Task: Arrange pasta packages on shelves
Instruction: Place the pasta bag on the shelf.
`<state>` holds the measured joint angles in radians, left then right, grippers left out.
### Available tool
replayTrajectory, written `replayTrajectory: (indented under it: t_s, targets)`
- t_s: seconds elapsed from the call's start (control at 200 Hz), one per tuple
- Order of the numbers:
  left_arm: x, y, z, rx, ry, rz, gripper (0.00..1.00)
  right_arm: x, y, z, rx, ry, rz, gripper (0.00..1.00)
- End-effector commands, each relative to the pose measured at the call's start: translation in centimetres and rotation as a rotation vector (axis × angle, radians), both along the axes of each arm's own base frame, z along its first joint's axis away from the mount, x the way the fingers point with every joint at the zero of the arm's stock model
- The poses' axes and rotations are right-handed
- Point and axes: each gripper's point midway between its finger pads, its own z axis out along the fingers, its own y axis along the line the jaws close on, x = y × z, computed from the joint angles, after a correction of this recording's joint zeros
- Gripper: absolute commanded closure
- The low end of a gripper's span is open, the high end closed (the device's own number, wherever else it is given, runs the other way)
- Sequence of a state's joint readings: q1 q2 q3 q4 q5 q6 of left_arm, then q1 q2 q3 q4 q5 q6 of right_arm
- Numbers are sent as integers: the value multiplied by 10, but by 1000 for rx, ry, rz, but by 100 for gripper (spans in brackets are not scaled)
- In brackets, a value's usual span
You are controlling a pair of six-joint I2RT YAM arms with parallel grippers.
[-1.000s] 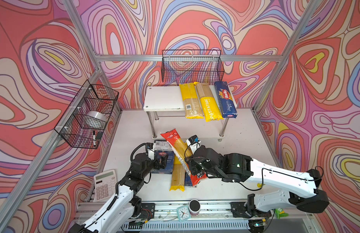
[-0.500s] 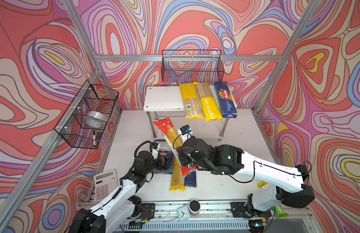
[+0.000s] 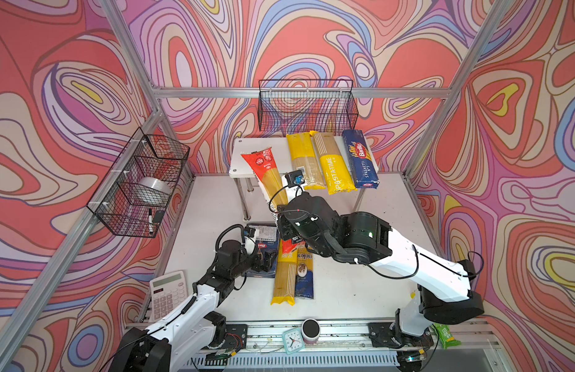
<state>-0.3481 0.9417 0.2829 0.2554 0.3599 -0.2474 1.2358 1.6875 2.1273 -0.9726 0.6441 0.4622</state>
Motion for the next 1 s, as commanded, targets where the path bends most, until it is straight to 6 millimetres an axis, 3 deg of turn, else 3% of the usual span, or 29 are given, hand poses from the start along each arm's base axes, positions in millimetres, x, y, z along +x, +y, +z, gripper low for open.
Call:
replayTrajectory:
  t_s: [0.0,0.155,0.2,0.255,0.396,0.681,0.997]
  targets:
    - [4,-2,18,-10,-55,-7,0,30,-10,38,113,-94,-83,100]
    - [4,5,18,4,-69,30,0,57,-8,27,81,-71,-95,100]
    - [3,4,18,2,-71,25,0,61,-12,32,83,-76,-102,100]
    - [2,3,19,-2,-73,15,0,74,-4,21,58,-62,-105,100]
    - [1,2,17,5,-66,10,0,91,-5,26,84,-82,-121,100]
    - [1,1,16,4,-57,1,0,109,-1,37,126,-105,-125,100]
    - [0,0,16,1,-57,-5,0,131,2,34,142,-126,-153,100]
